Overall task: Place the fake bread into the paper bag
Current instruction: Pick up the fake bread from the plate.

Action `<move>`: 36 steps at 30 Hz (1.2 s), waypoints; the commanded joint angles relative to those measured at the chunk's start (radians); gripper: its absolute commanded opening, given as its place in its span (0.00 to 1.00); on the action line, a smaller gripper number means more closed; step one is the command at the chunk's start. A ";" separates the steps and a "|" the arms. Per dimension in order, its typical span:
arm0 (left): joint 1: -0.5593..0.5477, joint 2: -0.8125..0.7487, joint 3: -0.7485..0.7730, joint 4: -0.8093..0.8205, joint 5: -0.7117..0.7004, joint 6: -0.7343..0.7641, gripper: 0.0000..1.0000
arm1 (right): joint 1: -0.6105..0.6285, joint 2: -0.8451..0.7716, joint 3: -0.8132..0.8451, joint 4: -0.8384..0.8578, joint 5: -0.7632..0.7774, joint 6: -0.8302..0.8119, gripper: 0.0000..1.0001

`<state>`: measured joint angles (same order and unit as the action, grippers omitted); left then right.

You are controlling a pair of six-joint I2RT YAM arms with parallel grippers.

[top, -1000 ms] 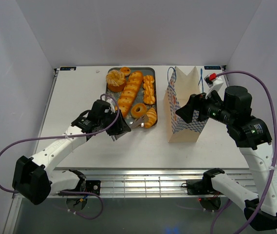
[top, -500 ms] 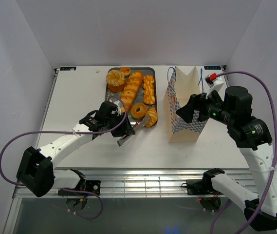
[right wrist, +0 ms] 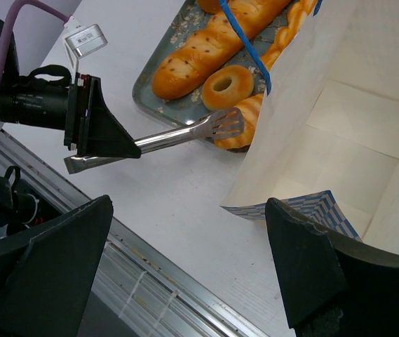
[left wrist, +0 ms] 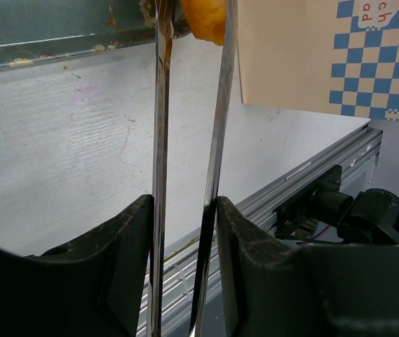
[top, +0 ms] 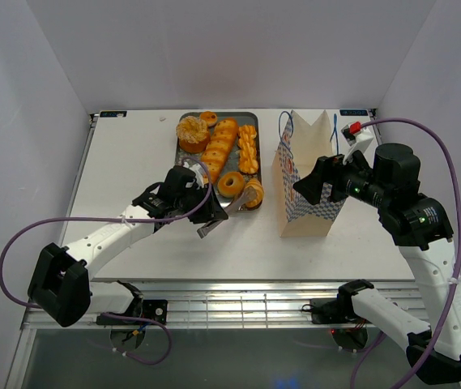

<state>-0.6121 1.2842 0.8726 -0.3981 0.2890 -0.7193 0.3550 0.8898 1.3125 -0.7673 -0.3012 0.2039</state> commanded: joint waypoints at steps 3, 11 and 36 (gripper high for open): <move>-0.005 0.006 0.005 0.064 0.021 -0.002 0.44 | 0.004 -0.012 0.019 0.002 0.016 0.012 0.95; -0.005 -0.068 -0.015 0.061 -0.037 -0.020 0.30 | 0.004 0.009 0.054 -0.043 0.241 0.009 0.95; -0.005 -0.325 0.317 -0.108 -0.033 0.095 0.26 | 0.004 0.230 0.149 0.083 0.600 0.012 1.00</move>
<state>-0.6121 0.9901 1.1088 -0.5247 0.2066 -0.6495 0.3550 1.0939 1.4178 -0.7757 0.2714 0.2276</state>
